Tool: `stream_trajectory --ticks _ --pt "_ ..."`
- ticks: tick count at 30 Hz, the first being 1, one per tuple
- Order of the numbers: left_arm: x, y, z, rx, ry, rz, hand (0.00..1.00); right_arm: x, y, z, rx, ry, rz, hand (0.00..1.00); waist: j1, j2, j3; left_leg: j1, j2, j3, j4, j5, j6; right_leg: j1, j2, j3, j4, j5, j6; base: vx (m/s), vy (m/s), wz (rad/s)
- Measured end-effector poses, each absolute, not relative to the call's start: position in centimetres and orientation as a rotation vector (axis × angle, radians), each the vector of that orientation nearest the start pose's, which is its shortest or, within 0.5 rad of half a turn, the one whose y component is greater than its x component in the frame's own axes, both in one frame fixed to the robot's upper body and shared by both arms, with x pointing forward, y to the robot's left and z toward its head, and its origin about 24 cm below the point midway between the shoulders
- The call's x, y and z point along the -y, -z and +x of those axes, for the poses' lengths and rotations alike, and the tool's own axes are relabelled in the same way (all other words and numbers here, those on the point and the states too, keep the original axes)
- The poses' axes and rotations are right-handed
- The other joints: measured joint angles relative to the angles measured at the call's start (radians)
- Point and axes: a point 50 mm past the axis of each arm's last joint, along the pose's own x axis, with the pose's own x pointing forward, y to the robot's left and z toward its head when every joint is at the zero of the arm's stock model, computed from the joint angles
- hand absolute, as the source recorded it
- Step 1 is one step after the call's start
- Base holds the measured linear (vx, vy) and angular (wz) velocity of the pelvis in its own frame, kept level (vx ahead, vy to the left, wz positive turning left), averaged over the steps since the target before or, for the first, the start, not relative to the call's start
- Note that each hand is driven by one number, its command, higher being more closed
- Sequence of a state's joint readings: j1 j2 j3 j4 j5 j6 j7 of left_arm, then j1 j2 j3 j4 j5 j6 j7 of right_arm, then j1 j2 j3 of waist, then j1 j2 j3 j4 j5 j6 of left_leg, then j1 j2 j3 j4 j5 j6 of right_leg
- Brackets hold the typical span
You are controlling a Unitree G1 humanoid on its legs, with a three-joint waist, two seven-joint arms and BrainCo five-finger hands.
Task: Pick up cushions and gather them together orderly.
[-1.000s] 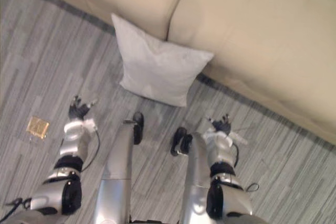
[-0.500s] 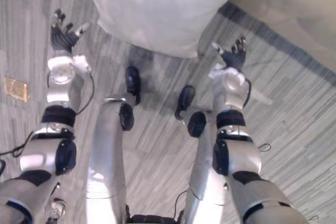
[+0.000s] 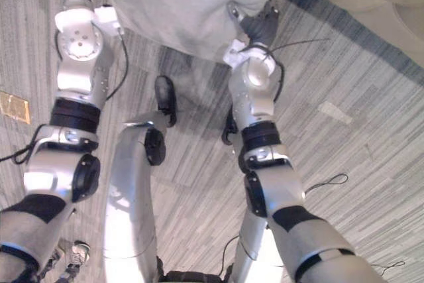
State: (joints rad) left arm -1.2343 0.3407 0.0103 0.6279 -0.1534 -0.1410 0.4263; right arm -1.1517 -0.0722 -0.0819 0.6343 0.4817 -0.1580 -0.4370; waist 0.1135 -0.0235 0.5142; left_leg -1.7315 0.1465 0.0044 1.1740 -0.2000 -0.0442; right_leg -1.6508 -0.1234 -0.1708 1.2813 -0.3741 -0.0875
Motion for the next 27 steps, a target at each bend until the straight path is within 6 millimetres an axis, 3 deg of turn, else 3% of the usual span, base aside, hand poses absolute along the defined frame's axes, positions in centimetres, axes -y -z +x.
stream_trajectory --ticks 10,12,13,19,23,27 --pt "-17.9 -33.5 37.3 0.804 -0.347 -0.052 1.0 9.4 -28.0 37.9 0.532 0.053 0.603 1.0 0.003 0.001 -0.006 0.115 0.019 -0.002 -0.021 -0.017 0.001 0.125 0.019 -0.011 -0.053 0.01 0.002 0.0 0.006 -0.05" --pt "-17.6 -31.3 37.5 0.765 -0.336 -0.068 1.0 9.4 -26.3 37.7 0.525 0.044 0.601 1.0 0.002 0.0 -0.102 0.063 0.026 0.001 -0.018 -0.024 0.006 0.074 0.022 -0.01 -0.057 0.011 0.007 0.01 0.025 -0.18" --pt "-17.2 -30.6 37.4 0.762 -0.326 -0.089 1.0 9.8 -26.0 37.4 0.54 0.042 0.604 1.0 0.008 0.002 -0.119 0.054 0.028 0.009 -0.001 -0.023 0.006 0.06 0.021 -0.002 -0.041 0.011 0.007 0.02 0.02 -0.13" --pt "-15.2 -26.1 37.4 0.652 -0.278 -0.2 1.0 10.8 -23.9 37.0 0.514 0.082 0.611 1.0 0.003 0.003 -0.117 0.135 0.038 0.016 0.011 -0.024 0.007 0.133 0.02 -0.002 -0.021 0.01 0.009 0.01 -0.003 0.03" --pt "-13.9 -21.9 35.8 0.604 -0.254 -0.284 1.0 12.1 -21.5 35.2 0.534 0.104 0.624 1.0 -0.002 0.003 -0.117 0.382 0.065 0.064 -0.163 -0.008 -0.011 0.358 0.03 -0.01 -0.197 0.028 0.047 -0.04 -0.028 -0.14" --pt "-12.9 -19.2 33.9 0.585 -0.213 -0.326 1.0 12.8 -18.6 33.2 0.531 0.128 0.628 1.0 -0.015 0.007 -0.141 0.629 0.068 0.1 -0.34 0.032 -0.015 0.601 0.029 -0.041 -0.387 0.084 0.044 0.03 -0.006 -0.09"
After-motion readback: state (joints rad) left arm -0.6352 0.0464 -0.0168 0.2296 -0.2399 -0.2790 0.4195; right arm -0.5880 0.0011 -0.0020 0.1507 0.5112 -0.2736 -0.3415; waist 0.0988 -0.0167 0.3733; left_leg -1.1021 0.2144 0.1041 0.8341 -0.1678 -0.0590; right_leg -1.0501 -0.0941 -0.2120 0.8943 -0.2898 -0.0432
